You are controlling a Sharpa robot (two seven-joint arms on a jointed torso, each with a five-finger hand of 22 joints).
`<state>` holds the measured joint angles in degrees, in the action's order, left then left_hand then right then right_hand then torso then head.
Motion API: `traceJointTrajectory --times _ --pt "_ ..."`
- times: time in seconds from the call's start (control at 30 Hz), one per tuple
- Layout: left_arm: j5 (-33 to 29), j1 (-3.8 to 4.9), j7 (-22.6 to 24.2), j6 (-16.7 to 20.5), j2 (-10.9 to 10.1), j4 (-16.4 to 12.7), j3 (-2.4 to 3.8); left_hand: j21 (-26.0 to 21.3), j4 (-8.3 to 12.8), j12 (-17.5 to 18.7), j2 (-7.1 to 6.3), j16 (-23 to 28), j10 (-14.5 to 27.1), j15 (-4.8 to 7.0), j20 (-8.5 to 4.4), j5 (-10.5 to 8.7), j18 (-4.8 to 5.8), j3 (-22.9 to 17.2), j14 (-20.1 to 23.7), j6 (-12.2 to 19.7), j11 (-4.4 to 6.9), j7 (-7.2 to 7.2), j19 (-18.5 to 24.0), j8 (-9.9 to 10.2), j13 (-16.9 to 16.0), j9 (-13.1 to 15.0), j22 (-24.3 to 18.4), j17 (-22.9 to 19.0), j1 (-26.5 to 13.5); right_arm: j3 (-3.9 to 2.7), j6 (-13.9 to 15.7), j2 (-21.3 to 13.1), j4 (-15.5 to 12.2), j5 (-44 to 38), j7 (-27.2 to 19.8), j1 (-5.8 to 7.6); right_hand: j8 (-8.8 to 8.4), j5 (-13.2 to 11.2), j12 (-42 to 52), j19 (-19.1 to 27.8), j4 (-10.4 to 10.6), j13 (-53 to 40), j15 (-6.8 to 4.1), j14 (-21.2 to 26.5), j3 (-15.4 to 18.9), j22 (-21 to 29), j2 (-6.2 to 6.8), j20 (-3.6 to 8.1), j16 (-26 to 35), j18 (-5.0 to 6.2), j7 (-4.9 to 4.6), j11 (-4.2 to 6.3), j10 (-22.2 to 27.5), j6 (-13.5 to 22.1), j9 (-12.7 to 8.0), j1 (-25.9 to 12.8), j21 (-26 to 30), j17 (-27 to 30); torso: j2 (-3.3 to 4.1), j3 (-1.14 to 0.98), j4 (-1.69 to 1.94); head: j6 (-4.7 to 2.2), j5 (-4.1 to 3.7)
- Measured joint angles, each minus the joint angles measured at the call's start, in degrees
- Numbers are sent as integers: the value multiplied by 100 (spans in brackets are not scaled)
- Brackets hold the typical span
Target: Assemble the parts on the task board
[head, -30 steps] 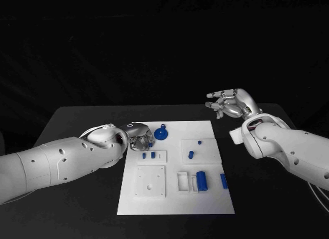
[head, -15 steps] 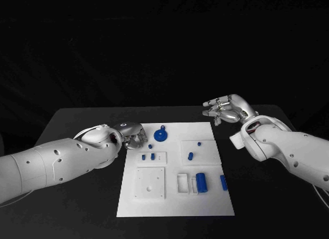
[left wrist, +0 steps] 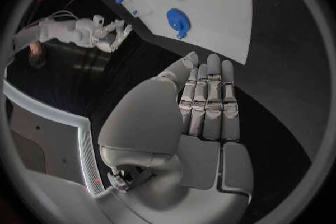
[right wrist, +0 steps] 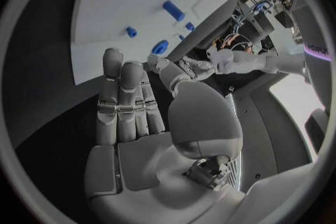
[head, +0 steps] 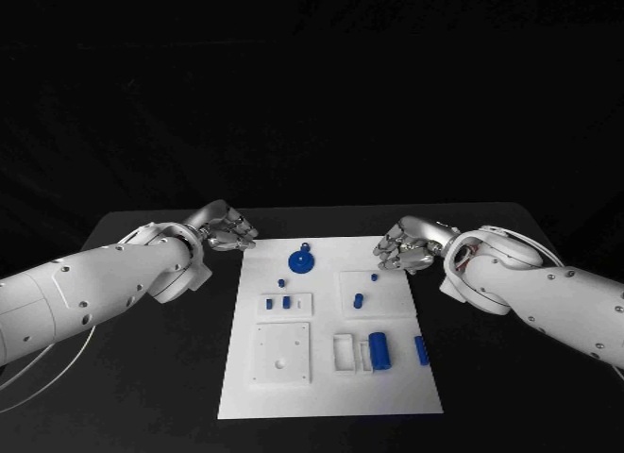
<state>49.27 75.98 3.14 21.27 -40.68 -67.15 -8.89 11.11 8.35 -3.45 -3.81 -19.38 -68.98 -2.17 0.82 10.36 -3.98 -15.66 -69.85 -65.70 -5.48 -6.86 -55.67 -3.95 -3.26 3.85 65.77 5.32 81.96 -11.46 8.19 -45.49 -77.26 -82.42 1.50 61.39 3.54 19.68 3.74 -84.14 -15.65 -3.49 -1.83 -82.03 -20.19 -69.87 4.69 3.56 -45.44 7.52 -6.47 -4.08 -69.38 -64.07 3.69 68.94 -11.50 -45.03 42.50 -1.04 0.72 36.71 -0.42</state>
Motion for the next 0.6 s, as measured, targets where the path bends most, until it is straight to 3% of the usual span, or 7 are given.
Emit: traceJointTrajectory --times 0.1,0.23,0.57,0.6 --pt "-655 27 145 19 -77 -122 5 -264 61 0 85 887 62 -63 42 35 1 61 -283 21 -37 -21 17 0 0 -5 -86 -102 35 72 -127 47 -9 -425 127 -3 0 -109 0 10 2 0 -9 -28 -2 24 51 -11 0 0 0 14 24 0 0 -7 -31 16 2 0 3 -2 15" --pt "-1317 41 299 19 -141 -275 7 -444 81 0 107 1376 61 -108 91 33 0 81 -364 21 -37 -21 30 0 0 -5 -106 -97 9 144 -224 104 -35 -867 284 -5 0 -188 0 20 20 0 -9 -30 -17 67 89 -20 -26 0 -2 -11 49 2 0 7 -40 39 5 1 4 -5 28" --pt "-2139 49 547 13 -193 -499 8 -680 126 0 154 1562 61 -131 144 33 0 125 -387 21 -37 -20 -23 0 0 -5 -129 -65 -37 268 -184 246 -32 -1523 652 -10 0 -553 0 20 192 -1 29 -70 -177 201 256 -62 -65 -1 -30 -31 151 78 0 74 -132 103 13 7 -1 -25 48" --pt "-2193 49 568 13 -198 -513 8 -680 126 0 154 1562 61 -131 144 33 0 126 -387 21 -37 -21 -23 0 0 -5 -129 -65 -38 288 -172 260 -30 -1570 689 -12 0 -553 0 20 262 -1 29 -70 -281 246 342 -62 -66 -1 -30 -31 152 78 0 93 -169 124 14 7 -1 -25 50"
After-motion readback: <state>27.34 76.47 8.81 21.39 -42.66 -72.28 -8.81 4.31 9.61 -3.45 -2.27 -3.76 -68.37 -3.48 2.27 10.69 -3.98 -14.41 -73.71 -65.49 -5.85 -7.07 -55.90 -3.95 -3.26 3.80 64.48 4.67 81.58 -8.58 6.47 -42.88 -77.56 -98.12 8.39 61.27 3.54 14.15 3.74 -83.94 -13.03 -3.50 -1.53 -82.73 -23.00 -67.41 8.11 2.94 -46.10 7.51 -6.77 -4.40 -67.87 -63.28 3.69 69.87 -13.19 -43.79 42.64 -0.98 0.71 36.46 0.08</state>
